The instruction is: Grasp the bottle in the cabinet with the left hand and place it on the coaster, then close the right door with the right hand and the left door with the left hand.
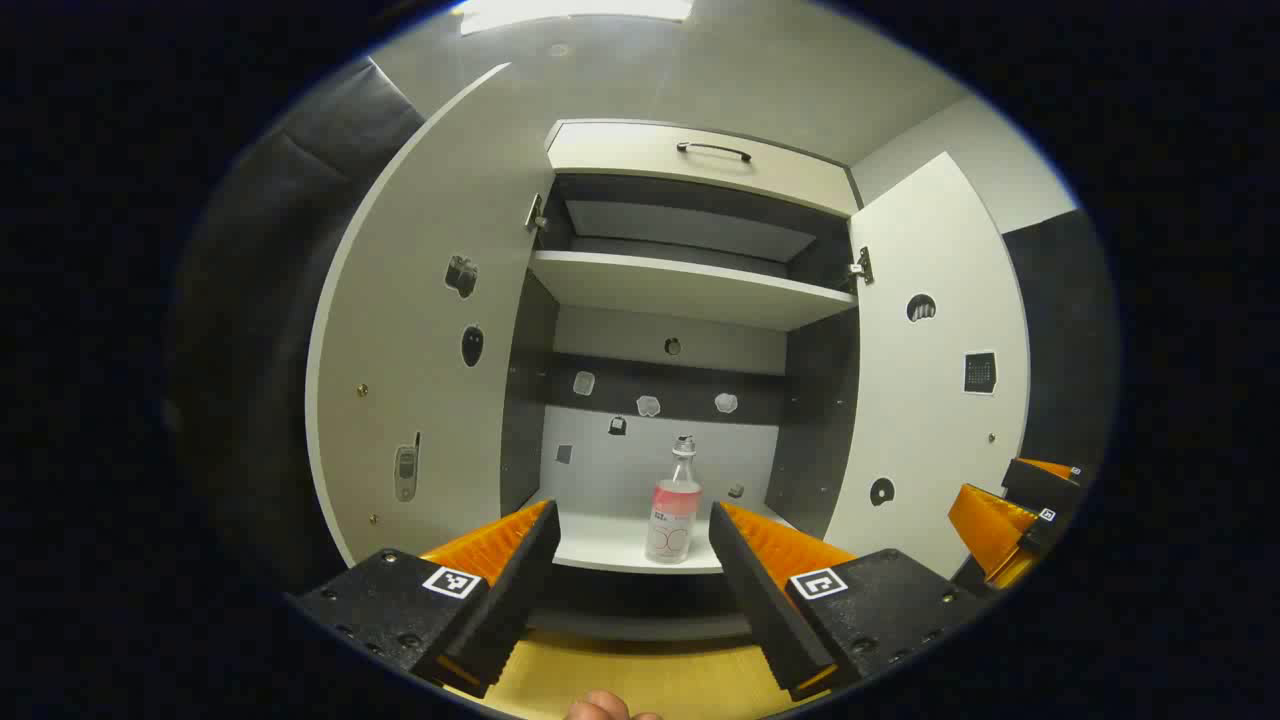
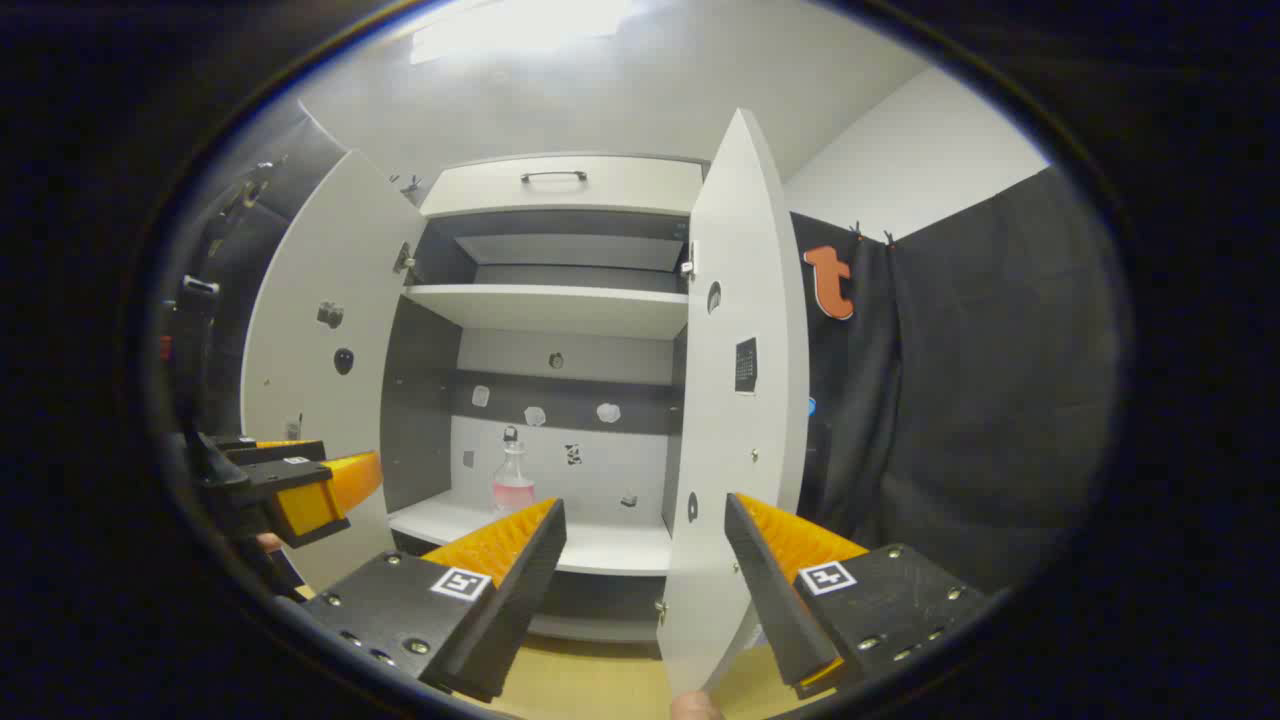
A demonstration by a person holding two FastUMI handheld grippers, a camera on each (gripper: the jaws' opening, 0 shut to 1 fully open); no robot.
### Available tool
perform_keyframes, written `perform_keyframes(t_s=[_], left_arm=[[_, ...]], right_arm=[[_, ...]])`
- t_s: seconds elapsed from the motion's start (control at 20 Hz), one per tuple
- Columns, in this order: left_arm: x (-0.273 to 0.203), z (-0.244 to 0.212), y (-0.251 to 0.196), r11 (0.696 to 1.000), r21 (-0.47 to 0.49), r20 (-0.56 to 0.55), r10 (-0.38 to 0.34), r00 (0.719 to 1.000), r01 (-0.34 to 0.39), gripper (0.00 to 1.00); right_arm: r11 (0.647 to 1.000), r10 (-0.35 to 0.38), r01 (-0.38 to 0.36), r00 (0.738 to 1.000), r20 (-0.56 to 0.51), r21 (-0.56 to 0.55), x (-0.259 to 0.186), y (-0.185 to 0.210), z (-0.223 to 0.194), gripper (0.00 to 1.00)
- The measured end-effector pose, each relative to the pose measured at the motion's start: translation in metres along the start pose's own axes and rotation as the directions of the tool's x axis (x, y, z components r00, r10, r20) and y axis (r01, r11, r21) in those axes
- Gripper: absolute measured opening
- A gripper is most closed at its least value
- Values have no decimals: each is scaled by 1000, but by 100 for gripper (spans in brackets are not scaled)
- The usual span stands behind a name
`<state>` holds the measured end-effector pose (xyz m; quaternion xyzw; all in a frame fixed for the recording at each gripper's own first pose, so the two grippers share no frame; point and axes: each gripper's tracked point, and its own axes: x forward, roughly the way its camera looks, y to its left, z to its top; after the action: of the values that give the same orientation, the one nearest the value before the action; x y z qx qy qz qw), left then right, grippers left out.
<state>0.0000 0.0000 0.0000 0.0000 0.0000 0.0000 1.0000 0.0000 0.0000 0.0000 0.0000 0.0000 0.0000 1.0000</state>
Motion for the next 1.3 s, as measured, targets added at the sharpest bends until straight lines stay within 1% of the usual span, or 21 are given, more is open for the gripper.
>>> perform_keyframes(t_s=[0.05, 0.1, 0.3, 0.8, 0.95, 1.1, 1.15, 1.2, 1.3], left_arm=[[-1, 0, -1, 1000, 2, -1, 0, 1000, 0, 96], [-1, -1, -3, 1000, 6, -2, 0, 1000, 0, 96], [-3, -4, -11, 1000, 10, -10, -3, 1000, 3, 96], [3, -14, -22, 1000, 2, -37, -10, 999, 10, 96], [18, -16, -23, 1000, 16, -49, -10, 999, 11, 96], [49, -12, -29, 999, 33, -42, -25, 999, 27, 96], [61, -14, -31, 999, 37, -47, -31, 998, 33, 93], [71, -13, -34, 998, 42, -48, -36, 998, 38, 96], [96, -14, -39, 998, 46, -49, -40, 998, 43, 96]], right_arm=[[1000, 0, 0, 1000, -4, -1, -1, -2, -2, 93], [1000, -1, 1, 1000, -5, -5, -2, -3, -2, 96], [1000, -6, 6, 1000, -4, -30, -5, -10, -2, 96], [999, -23, 23, 1000, -9, -29, -8, -24, -2, 96], [999, -38, 38, 999, -6, -25, -10, -32, -1, 96], [998, -44, 44, 999, 4, -32, -16, -39, 1, 96], [998, -54, 54, 999, 4, -41, -19, -44, 0, 96], [997, -64, 64, 998, 6, -51, -21, -48, 0, 96], [992, -100, 101, 995, 9, -75, -27, -61, 0, 96]])
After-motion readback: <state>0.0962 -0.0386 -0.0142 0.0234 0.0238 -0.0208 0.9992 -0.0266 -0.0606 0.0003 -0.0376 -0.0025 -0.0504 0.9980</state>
